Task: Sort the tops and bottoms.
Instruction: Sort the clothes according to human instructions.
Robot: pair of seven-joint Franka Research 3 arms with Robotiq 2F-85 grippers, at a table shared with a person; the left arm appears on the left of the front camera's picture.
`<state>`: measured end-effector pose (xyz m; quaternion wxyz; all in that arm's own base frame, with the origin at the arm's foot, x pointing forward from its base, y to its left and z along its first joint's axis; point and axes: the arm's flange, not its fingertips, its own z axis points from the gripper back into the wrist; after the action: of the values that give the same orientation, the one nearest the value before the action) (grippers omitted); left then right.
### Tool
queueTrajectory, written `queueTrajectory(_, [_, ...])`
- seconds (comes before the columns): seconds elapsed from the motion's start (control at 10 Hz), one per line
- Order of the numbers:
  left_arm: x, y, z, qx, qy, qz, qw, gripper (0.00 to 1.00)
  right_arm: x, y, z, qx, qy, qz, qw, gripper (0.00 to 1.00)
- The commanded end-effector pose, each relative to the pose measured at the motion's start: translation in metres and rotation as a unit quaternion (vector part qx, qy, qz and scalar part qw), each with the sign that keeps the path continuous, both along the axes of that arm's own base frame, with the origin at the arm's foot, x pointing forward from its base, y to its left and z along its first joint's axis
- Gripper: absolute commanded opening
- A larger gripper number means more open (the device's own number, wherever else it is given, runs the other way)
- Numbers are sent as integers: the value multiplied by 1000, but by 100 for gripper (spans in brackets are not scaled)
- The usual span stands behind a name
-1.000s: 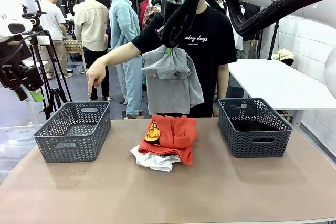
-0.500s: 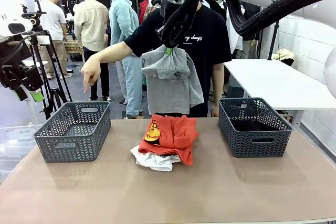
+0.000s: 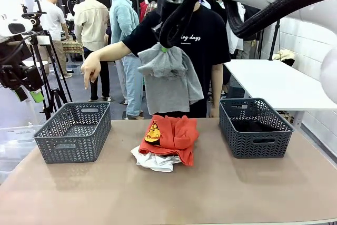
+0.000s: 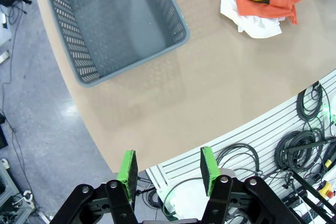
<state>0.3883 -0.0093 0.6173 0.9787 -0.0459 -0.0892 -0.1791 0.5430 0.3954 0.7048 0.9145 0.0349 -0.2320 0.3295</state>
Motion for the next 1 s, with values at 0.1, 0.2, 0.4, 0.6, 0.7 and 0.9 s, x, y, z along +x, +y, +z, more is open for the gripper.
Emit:
queueTrajectory(0.1, [-2,0,0,5,3,1,1000,64,50,84,44,32,-52,101,993,0])
queueTrajectory(0.2, [-2,0,0,5,3,1,1000,64,62,108,53,55,-59,128,988,0])
queueTrajectory(0.4, [-2,0,0,5,3,1,1000,64,8,61,6,41,-50,98,993,0])
queueTrajectory(0.6, [-2,0,0,5,3,1,1000,64,8,61,6,41,-50,98,993,0])
queueTrajectory(0.7, [-2,0,0,5,3,1,1000,64,8,61,6,41,-50,98,993,0])
queueTrajectory(0.9, [-2,0,0,5,3,1,1000,64,15,63,4,38,-58,101,992,0])
